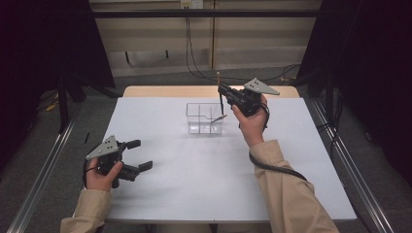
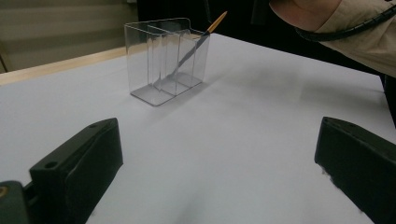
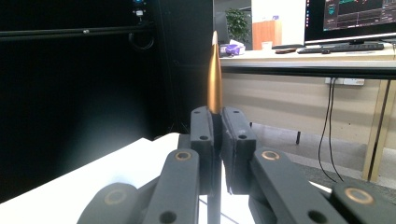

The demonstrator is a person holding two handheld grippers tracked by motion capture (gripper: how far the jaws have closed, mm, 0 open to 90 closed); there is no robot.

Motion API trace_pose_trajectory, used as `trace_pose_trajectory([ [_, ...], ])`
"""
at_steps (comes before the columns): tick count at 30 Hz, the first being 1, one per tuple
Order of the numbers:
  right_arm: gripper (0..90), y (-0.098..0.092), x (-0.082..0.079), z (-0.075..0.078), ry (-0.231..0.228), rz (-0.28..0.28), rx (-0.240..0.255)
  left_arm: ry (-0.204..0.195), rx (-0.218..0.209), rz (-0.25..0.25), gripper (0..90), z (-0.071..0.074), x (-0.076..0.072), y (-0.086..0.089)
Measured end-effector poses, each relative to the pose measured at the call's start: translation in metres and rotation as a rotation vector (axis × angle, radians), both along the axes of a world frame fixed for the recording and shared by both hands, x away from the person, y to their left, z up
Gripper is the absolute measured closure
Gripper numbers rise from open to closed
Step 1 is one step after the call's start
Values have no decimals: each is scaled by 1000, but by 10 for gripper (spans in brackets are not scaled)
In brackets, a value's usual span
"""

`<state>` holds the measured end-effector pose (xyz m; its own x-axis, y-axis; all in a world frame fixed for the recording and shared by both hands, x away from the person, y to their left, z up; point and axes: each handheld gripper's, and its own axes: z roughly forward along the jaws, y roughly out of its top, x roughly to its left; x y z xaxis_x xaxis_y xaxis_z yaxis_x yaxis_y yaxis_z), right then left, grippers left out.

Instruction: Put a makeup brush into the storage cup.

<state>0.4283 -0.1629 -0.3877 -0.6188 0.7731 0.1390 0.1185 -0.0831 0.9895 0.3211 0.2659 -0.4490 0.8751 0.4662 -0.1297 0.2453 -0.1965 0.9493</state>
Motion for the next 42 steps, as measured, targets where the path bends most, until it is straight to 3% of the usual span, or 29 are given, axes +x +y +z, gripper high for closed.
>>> trace_pose_trajectory([
  [42, 845, 11, 2, -11, -7, 28, -24, -3, 1, 7, 9, 0, -1, 1],
])
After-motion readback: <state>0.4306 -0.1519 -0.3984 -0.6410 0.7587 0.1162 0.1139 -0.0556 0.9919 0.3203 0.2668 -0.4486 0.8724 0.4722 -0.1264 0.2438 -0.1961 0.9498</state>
